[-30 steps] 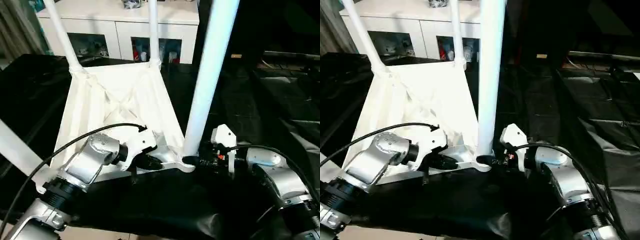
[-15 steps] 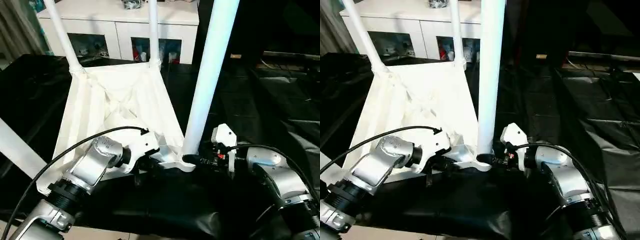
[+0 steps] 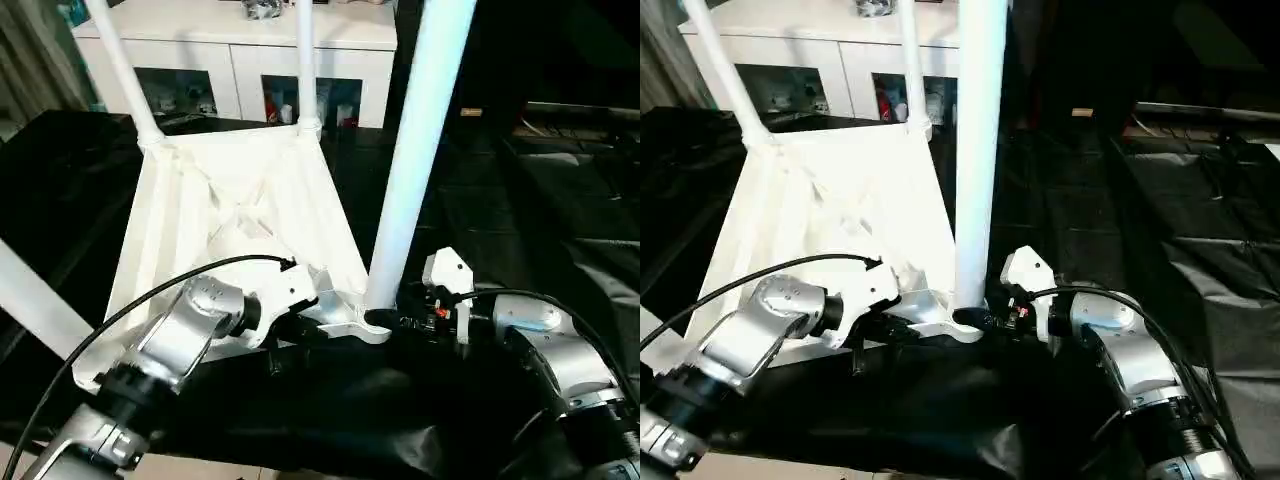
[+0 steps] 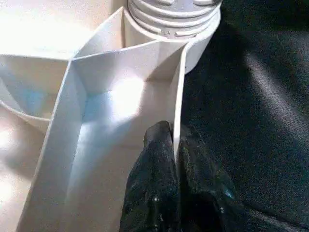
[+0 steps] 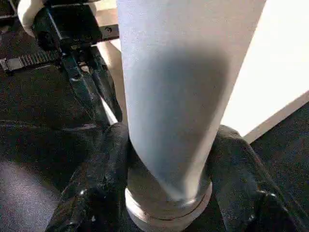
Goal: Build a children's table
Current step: Rotate leg to tighten
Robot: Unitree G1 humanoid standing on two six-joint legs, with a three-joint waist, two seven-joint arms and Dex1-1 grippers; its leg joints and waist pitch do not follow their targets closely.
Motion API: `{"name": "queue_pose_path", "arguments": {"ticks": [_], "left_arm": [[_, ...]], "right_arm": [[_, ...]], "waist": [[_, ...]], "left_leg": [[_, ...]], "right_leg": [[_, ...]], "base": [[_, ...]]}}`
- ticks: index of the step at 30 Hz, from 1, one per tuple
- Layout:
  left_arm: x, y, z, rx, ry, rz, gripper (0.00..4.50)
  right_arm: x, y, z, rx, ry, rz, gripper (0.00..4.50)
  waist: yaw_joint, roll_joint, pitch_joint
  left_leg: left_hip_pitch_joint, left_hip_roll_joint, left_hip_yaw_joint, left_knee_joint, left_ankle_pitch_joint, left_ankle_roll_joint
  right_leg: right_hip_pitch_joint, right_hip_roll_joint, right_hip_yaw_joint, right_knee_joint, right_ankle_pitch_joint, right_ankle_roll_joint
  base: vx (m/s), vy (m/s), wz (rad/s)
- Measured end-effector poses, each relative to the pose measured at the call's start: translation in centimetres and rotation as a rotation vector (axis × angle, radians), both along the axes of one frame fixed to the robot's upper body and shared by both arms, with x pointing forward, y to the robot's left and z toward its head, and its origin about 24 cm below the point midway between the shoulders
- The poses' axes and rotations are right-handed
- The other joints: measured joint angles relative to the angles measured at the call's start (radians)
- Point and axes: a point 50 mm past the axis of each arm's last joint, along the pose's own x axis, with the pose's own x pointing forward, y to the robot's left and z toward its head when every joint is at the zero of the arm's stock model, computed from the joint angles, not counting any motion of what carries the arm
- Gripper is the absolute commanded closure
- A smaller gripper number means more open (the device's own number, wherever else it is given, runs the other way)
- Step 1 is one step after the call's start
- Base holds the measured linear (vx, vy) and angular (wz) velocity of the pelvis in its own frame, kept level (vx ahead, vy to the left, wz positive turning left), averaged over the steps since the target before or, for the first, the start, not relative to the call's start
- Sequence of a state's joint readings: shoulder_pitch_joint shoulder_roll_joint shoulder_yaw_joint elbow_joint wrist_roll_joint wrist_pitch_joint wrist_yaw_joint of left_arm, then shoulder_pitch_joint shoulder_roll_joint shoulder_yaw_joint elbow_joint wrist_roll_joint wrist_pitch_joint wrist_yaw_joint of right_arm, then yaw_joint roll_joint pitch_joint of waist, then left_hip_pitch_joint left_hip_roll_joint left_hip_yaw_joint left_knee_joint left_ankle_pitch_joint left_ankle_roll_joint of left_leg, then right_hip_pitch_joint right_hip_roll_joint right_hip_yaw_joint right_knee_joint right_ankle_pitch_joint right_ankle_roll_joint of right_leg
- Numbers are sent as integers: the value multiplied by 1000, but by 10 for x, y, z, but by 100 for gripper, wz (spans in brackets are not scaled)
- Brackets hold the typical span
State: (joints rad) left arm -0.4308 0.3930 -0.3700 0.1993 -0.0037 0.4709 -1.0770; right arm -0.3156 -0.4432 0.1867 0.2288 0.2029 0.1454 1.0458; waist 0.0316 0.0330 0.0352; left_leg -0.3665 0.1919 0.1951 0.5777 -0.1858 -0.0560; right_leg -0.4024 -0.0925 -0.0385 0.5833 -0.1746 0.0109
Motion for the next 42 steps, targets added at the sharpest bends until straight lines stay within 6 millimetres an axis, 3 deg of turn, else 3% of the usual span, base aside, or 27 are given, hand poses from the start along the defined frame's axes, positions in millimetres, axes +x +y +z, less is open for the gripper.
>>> {"name": "queue_pose_path", "arguments": {"ticks": [16,24,31,40,41,42], "left_arm": [[-4,-1,-3,-15,-7,31,450],[16,-19,-7,-76,-42,230,450],[36,-45,-9,-81,-46,378,450],[38,-50,-9,-61,-58,390,450],[38,-50,-9,-59,-66,381,450],[38,-49,-8,-57,-72,369,450]], "right_arm": [[-1,2,-3,18,-6,-18,249],[15,19,-23,183,-21,-440,252],[36,45,-27,121,-83,-753,254],[43,50,-25,129,-88,-794,254],[43,49,-25,142,-84,-793,219],[43,47,-24,164,-77,-790,219]], "waist": [[-3,10,-6],[-25,8,-6],[-30,8,-10],[-36,5,-14],[-36,5,-13],[-36,5,-13]], "left_leg": [[0,0,2,-3,0,0],[0,0,1,-3,0,0],[1,-1,1,-1,0,0],[1,-1,0,-3,0,0],[1,-1,0,-3,0,0],[0,-1,0,-3,0,0]], "right_leg": [[0,0,0,0,-2,3],[0,0,0,1,-4,7],[1,0,0,-4,-4,7],[3,0,-1,-6,-4,7],[2,0,-1,-6,-4,7],[2,0,-1,-6,-4,7]], "base": [[0,0,0],[0,0,0],[0,0,0],[0,0,0],[0,0,0],[0,0,0]]}}
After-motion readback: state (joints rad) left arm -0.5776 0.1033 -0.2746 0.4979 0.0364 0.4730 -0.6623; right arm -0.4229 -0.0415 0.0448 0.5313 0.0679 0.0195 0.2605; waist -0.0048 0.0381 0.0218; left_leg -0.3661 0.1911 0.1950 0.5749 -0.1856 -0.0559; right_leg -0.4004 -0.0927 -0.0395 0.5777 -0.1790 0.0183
